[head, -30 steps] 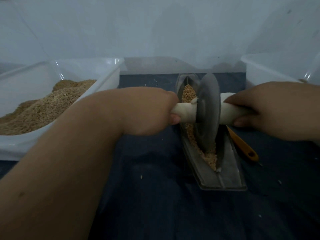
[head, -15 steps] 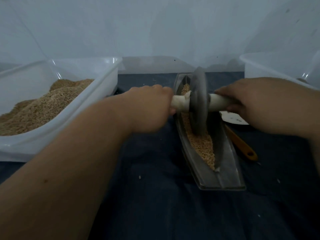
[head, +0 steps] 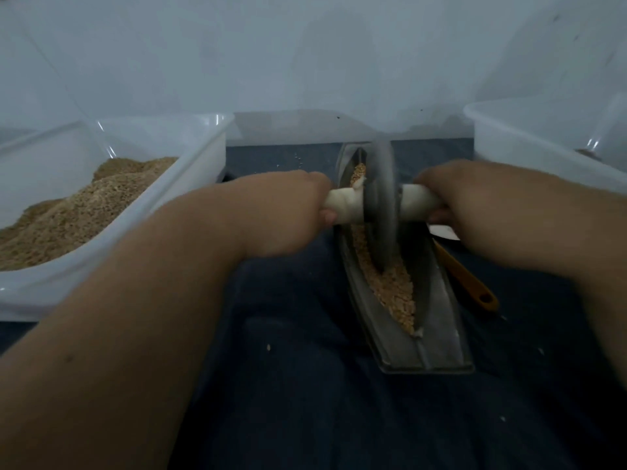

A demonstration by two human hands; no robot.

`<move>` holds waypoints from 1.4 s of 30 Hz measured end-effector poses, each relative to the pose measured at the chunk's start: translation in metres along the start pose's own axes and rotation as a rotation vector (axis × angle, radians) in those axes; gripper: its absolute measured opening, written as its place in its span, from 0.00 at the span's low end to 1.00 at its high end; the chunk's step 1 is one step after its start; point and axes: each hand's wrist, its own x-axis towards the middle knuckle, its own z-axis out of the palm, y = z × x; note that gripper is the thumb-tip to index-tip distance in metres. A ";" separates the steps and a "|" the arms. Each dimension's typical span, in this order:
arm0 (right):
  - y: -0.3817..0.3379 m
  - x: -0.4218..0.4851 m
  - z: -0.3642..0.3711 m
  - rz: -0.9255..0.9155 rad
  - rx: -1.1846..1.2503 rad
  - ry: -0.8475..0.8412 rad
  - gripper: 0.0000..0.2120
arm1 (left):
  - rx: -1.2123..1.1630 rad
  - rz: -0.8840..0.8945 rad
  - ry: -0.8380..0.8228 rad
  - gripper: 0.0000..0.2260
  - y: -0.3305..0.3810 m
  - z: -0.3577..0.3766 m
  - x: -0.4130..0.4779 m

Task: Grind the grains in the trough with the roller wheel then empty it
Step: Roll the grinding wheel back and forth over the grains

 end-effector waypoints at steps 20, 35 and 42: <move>0.001 -0.018 -0.029 -0.019 0.002 -0.209 0.23 | 0.000 0.078 -0.177 0.15 0.008 -0.023 -0.018; 0.020 0.018 0.014 -0.001 0.061 0.143 0.04 | 0.236 -0.068 0.311 0.17 0.000 0.028 0.020; -0.002 -0.016 -0.033 -0.034 -0.052 -0.202 0.14 | 0.006 0.057 -0.107 0.13 0.005 -0.012 -0.013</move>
